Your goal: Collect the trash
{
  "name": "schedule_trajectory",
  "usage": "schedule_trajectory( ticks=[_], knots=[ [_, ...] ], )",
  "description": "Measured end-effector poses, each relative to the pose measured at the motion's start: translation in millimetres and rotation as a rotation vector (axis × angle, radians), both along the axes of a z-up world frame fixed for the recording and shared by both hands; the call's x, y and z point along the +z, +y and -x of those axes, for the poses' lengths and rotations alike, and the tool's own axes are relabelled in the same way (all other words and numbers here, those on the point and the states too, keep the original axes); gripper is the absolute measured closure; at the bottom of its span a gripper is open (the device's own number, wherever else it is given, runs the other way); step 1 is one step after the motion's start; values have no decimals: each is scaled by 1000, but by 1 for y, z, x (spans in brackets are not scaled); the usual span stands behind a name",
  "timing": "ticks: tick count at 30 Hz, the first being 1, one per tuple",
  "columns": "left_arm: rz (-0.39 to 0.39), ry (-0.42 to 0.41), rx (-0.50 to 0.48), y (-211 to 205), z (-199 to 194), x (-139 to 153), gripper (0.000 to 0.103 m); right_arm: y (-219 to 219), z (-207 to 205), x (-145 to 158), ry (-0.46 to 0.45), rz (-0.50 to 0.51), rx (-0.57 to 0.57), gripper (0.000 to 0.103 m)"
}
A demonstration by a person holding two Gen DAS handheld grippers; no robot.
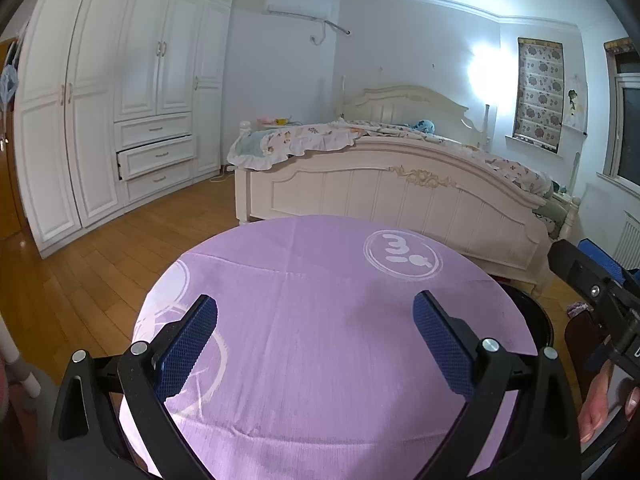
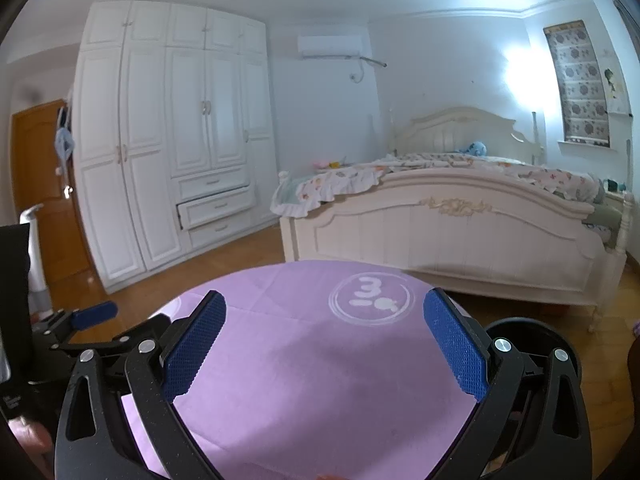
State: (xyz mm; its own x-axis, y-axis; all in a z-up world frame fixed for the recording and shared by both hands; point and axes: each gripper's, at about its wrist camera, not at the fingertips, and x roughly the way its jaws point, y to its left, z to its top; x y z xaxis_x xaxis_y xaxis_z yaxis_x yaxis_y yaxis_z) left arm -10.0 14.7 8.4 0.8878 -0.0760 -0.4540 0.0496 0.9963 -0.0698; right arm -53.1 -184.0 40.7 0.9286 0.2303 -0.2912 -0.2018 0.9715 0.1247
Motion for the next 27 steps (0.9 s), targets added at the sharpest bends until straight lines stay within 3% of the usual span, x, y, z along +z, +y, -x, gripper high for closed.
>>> schedule_trajectory(
  ticks=[27],
  knots=[
    [-26,15,-13,-2,13,-3,6,-13,19,0,-5,-23,-13,5]
  ],
)
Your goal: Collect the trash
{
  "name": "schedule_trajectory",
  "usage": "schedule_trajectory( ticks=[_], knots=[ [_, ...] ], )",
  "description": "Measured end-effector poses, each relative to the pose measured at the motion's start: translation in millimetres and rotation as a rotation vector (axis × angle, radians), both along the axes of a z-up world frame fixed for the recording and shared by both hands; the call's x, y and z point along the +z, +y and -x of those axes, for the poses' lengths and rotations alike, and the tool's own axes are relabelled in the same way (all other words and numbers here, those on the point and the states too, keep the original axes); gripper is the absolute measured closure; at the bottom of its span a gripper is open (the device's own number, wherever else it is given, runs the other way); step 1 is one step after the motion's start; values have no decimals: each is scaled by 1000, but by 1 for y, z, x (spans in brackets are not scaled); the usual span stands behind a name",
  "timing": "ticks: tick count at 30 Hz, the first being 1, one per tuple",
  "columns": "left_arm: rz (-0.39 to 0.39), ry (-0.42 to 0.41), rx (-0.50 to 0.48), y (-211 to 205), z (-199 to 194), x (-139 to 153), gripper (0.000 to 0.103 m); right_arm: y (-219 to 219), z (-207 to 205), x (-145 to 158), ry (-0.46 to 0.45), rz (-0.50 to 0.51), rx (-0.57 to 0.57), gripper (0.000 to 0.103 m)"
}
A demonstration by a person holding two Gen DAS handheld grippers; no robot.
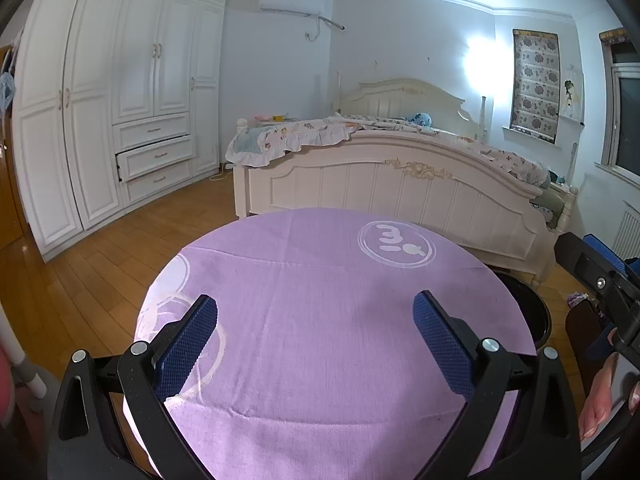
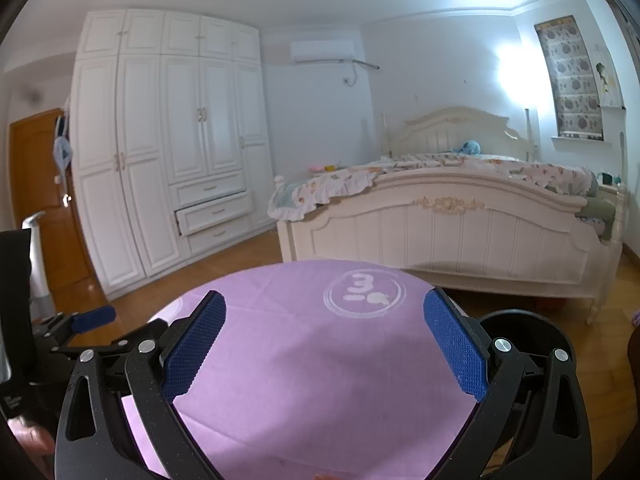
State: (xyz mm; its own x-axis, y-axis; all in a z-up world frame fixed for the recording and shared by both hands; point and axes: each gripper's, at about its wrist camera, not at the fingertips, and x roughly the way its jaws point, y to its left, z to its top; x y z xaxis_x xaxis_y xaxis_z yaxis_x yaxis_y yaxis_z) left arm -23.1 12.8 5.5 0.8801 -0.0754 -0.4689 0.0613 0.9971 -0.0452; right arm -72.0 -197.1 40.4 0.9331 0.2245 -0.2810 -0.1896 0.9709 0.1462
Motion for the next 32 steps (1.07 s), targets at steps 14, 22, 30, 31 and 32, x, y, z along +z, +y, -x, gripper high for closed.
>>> schedule_trajectory(
  ticks=[14,22,30,31,32],
  knots=[
    [-19,26,-8,-5,-7,-6,6,-6,-8,-10,21,-14,-9,5],
    [-28,5,-24,-7,-8,-5,6,-8,-15,-18,43,-20,-11,5],
    [-30,16,-18,-9,-8,-6,6,-18,-21,-26,57,-31,-13,5],
    [-33,19,-21,-10,-8,-6,6,-18,-21,-26,58,-31,-13,5],
    [-34,21,-24,-11,-8,-6,6,-18,-21,-27,60,-31,-13,5]
  ],
)
